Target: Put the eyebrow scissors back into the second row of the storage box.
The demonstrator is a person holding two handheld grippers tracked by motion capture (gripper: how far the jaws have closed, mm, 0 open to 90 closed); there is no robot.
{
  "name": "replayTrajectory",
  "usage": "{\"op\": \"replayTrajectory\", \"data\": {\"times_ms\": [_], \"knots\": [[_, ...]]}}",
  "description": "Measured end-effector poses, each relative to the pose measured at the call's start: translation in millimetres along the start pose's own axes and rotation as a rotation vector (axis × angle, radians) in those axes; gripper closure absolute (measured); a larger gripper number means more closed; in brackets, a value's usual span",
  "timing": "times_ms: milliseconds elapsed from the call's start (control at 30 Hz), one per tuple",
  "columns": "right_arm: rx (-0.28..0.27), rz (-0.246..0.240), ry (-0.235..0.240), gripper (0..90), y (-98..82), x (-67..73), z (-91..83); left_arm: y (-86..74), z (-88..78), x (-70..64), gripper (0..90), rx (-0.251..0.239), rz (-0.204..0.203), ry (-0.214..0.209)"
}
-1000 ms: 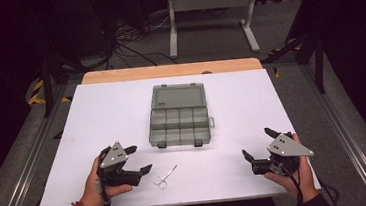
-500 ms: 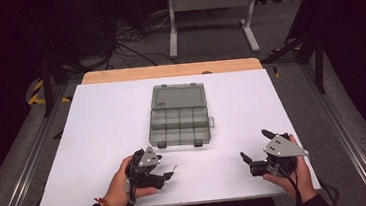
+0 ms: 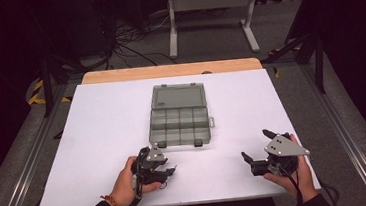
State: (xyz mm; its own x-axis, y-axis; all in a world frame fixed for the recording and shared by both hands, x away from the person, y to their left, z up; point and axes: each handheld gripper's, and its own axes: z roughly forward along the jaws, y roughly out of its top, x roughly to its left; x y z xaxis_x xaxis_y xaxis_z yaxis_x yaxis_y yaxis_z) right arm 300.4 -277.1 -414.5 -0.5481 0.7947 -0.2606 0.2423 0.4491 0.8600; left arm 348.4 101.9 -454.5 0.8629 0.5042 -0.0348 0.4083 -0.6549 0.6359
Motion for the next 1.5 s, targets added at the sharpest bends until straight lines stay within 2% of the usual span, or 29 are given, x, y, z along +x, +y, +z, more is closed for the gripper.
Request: {"op": "replayTrajectory", "data": {"times_ms": [67, 200, 333, 667, 767, 933, 1267, 1500], "knots": [[-0.001, 0.000, 0.000, 5.8, 0.1, 0.0, 0.0, 0.7, 0.2, 0.1, 53.9, 0.006, -0.001, 0.001], [0.004, -0.001, 0.003, 5.9, -0.1, 0.5, 0.0, 2.3, 0.7, -1.5, 56.4, 0.013, 0.030, 0.009], [0.009, -0.007, 0.007, 5.8, -0.6, 0.4, 0.3, 3.2, 0.3, -2.5, 60.8, 0.021, 0.027, -0.002], [0.030, -0.016, 0.013, 5.9, -2.0, 1.1, 3.4, 3.6, -1.8, 0.9, 81.2, 0.039, 0.027, -0.015], [0.031, -0.021, 0.015, 5.9, -1.8, 1.7, 3.6, 3.3, -2.4, 0.8, 84.5, 0.039, 0.035, -0.015], [0.031, -0.023, 0.007, 6.0, -1.6, 1.4, 2.8, 2.7, -5.1, 1.5, 84.7, 0.047, 0.050, -0.009], [0.027, -0.019, 0.006, 6.1, -1.2, 0.9, 1.7, 0.4, -33.5, 14.2, 84.8, -0.038, 0.044, 0.033], [0.032, -0.025, 0.009, 6.2, -1.0, 1.9, 2.6, -2.2, -49.1, 20.2, 84.9, -0.084, 0.040, 0.030]]}}
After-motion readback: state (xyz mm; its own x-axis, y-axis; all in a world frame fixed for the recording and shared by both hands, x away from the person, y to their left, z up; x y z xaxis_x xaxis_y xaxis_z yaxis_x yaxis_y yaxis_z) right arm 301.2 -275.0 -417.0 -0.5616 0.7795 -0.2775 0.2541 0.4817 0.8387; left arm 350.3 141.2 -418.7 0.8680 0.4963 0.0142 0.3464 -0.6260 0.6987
